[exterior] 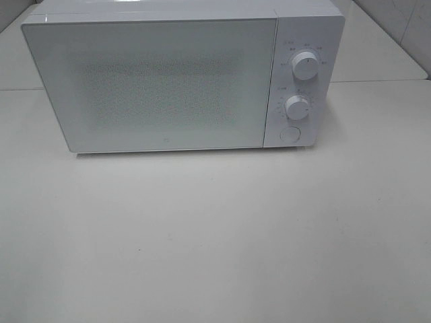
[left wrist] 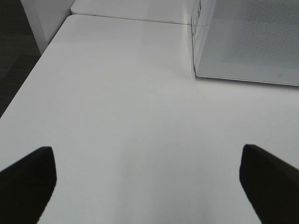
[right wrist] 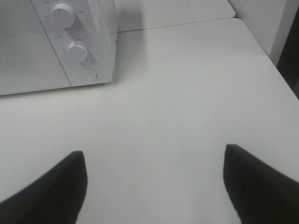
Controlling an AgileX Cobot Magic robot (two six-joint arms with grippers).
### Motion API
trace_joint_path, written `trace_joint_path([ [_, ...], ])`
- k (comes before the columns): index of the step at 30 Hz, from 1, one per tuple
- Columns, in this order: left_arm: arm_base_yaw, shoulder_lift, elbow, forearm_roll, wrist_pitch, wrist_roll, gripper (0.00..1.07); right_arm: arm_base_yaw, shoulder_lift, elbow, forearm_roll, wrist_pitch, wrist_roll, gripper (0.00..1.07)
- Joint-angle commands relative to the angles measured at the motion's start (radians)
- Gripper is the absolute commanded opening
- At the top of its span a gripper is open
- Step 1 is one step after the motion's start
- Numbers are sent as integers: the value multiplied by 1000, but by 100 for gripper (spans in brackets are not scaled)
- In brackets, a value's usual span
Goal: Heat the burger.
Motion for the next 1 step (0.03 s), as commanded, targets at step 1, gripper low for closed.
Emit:
trace_joint_path([
  [1,3,-16,-1,-4,-5,-6,102,-6,-25,-1,-1,-5,-4,76],
])
